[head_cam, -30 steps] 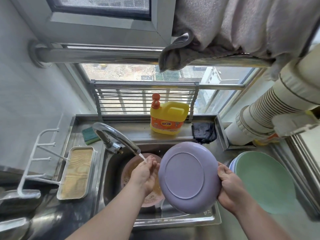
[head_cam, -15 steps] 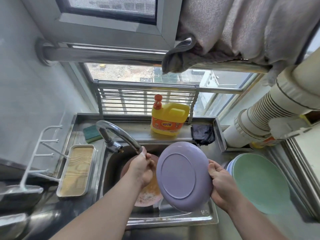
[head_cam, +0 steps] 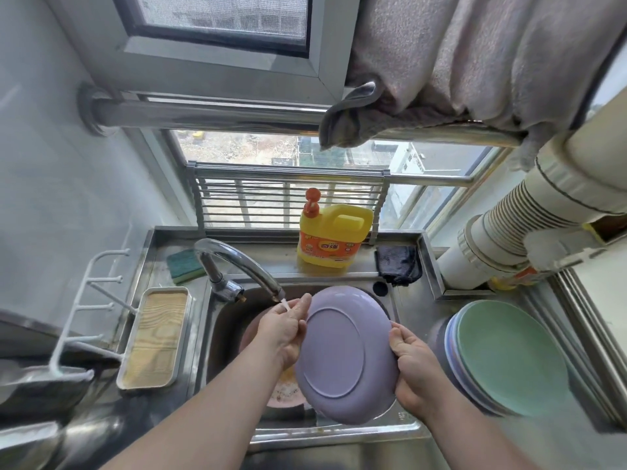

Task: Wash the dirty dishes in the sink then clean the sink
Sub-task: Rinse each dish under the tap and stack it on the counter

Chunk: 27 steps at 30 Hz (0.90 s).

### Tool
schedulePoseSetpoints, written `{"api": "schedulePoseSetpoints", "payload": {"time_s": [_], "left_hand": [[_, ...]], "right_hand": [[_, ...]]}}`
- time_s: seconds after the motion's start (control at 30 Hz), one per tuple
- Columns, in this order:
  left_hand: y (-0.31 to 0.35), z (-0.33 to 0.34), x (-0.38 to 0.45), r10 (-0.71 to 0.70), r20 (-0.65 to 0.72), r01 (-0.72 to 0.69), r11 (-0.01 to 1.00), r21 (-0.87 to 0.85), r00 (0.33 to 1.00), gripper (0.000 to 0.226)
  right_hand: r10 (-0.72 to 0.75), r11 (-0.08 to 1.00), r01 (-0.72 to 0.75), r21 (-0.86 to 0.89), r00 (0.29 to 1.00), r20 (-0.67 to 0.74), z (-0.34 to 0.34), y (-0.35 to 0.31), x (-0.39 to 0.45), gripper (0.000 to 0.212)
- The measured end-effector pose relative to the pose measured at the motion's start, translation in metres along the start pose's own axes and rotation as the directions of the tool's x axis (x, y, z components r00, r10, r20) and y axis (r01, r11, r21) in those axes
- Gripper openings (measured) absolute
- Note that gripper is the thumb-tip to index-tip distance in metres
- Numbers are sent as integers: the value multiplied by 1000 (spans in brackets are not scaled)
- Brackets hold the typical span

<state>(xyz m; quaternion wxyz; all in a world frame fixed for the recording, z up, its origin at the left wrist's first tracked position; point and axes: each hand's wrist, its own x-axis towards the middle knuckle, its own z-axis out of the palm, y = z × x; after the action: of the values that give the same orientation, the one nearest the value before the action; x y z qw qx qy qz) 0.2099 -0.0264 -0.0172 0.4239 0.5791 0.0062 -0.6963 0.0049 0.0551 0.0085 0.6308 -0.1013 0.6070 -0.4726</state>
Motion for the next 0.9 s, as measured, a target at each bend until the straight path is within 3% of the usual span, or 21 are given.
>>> {"api": "schedulePoseSetpoints", "payload": {"time_s": [0.07,0.13,0.33,0.43,0.57,0.63,0.73,0.9], "left_hand": [[1,-4,-1,-47,-16,47,999,16,999,24],[3,-8,-2,-61,-46,64,995,73,997,41],[11,-37,8,182,-21,-161,913,374,983,37],[21,-61,7,302,-91,-225,850,476,949,24],[25,-92,2,268,-108,-152,785,601,957,53],[20,-100,0,176,-83,-99,818,567,981,50],[17,-106,-3,61,-46,-39,922,386,997,30],[14,-109,0,-29,68,11,967,255,997,32]], "right_hand": [[57,998,-56,38,998,-13,2,6,0,33],[128,988,-124,95,991,-27,2,12,1,34],[265,934,-226,278,958,-112,8,30,9,28],[325,897,-269,351,939,-111,17,42,18,29],[378,866,-320,383,922,-82,34,58,33,24],[390,868,-334,368,917,-87,41,67,38,25],[391,894,-348,282,914,-111,43,77,40,20],[380,922,-360,140,911,-160,28,78,42,22]]}}
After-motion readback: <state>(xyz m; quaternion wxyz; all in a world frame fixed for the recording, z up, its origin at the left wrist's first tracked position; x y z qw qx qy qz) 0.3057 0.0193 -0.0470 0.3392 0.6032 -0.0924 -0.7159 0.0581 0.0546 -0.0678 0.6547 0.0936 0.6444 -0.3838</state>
